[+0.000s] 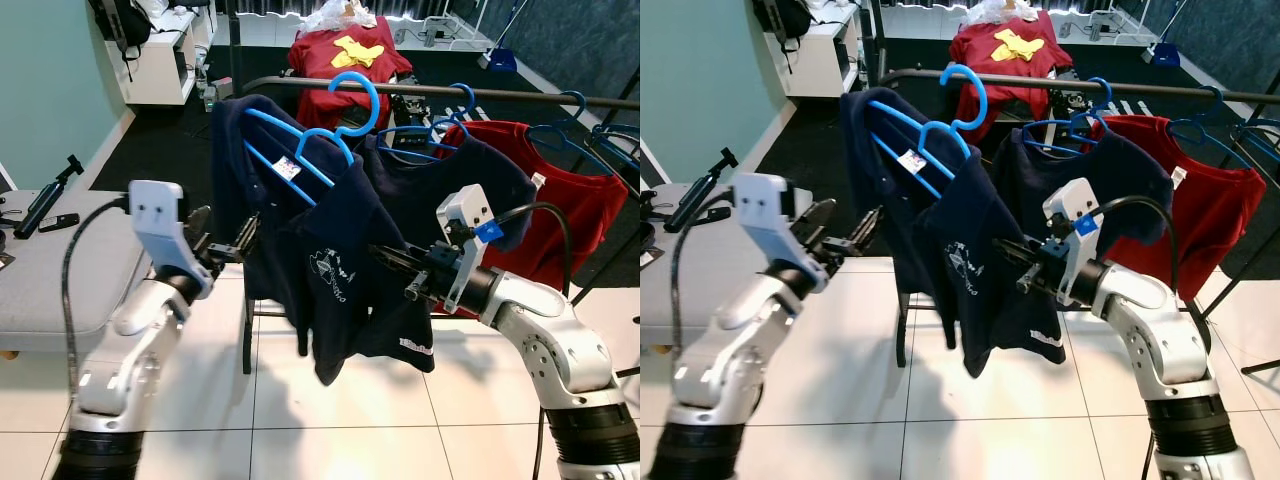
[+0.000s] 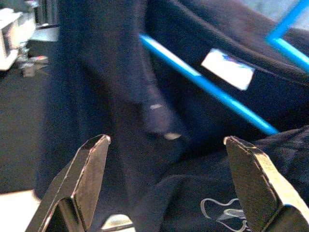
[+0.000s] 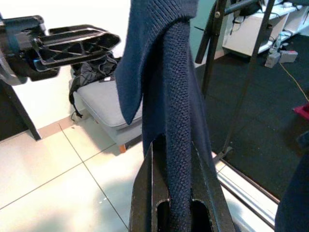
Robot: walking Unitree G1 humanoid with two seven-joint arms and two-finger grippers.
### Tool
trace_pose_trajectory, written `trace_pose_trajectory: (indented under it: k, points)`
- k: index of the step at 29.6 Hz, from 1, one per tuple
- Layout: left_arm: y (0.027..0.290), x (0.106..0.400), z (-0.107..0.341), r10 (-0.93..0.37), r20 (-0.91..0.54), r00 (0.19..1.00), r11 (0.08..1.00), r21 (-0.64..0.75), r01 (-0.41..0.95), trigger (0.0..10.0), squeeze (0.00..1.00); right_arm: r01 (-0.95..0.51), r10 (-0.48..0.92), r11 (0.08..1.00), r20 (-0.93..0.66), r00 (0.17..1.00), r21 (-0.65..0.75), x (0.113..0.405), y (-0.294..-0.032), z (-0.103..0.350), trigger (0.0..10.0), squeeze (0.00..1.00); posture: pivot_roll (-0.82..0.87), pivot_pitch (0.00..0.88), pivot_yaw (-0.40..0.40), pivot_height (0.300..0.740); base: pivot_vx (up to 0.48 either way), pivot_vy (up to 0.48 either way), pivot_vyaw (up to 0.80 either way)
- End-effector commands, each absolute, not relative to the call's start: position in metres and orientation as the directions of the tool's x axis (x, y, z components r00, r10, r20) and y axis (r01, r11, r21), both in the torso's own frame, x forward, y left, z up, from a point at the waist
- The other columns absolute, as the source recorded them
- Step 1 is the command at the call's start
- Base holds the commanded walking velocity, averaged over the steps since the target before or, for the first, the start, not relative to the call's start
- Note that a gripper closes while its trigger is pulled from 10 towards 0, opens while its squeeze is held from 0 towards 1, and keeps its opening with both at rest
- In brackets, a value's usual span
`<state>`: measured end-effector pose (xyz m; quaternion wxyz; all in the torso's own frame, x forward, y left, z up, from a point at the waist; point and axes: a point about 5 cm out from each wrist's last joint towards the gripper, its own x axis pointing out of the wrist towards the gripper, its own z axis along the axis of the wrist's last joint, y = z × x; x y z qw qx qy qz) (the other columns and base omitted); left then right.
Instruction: Hang hanger
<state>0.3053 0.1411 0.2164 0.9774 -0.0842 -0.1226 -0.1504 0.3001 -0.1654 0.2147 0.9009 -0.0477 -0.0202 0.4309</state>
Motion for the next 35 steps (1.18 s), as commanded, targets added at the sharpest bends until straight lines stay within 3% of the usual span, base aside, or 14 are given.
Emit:
trace_pose_trajectory:
  k: [1, 8, 15, 29, 30, 31, 32, 35]
  points:
    - [0.136, 0.308, 0.219, -0.264, 0.281, 0.923, 0.941, -0.135, 0.310, 10.0, 0.00, -0.805, 0.814, 0.580, 0.047, 0.579, -0.124, 0.294, -0.159, 0.225, 0.0, 0.00, 0.06, 0.065, -0.041, 0.740, 0.000, 0.000, 0.00]
    - [0.145, 0.316, 0.233, -0.188, 0.325, 0.927, 0.943, -0.204, 0.263, 10.0, 0.00, -0.840, 0.848, 0.529, 0.040, 0.528, -0.117, 0.286, -0.153, 0.223, 0.0, 0.00, 0.05, 0.066, -0.038, 0.740, 0.000, 0.000, 0.00]
    - [0.165, 0.320, 0.240, -0.035, 0.331, 0.943, 0.970, -0.214, 0.111, 10.0, 0.00, -0.865, 0.871, 0.490, 0.031, 0.490, -0.105, 0.280, -0.151, 0.221, 0.0, 0.00, 0.06, 0.067, -0.042, 0.740, 0.000, 0.000, 0.00]
    - [0.187, 0.320, 0.243, 0.074, 0.333, 0.940, 0.986, -0.165, -0.019, 10.0, 0.00, -0.871, 0.877, 0.480, 0.045, 0.478, -0.101, 0.278, -0.152, 0.225, 0.0, 0.00, 0.05, 0.068, -0.042, 0.740, 0.000, 0.000, 0.00]
    - [0.187, 0.320, 0.241, 0.078, 0.326, 0.942, 0.986, -0.164, -0.025, 4.3, 0.00, -0.871, 0.877, 0.481, 0.049, 0.479, -0.101, 0.278, -0.152, 0.226, 0.0, 0.00, 0.05, 0.068, -0.042, 0.740, 0.000, 0.000, 0.00]
    - [0.187, 0.320, 0.241, 0.078, 0.326, 0.942, 0.986, -0.164, -0.025, 4.3, 0.00, -0.871, 0.877, 0.481, 0.049, 0.479, -0.101, 0.278, -0.152, 0.226, 0.0, 0.00, 0.05, 0.068, -0.042, 0.740, 0.000, 0.000, 0.00]
    - [0.187, 0.321, 0.239, 0.079, 0.320, 0.944, 0.986, -0.164, -0.028, 0.0, 0.00, -0.871, 0.877, 0.481, 0.052, 0.478, -0.101, 0.278, -0.152, 0.226, 0.0, 0.00, 0.05, 0.068, -0.042, 0.740, 0.000, 0.000, 0.00]
    - [0.187, 0.321, 0.238, 0.081, 0.316, 0.945, 0.986, -0.161, -0.031, 0.0, 0.00, -0.872, 0.878, 0.479, 0.056, 0.476, -0.100, 0.277, -0.152, 0.227, 0.0, 0.00, 0.05, 0.070, -0.043, 0.740, 0.000, 0.000, 0.00]
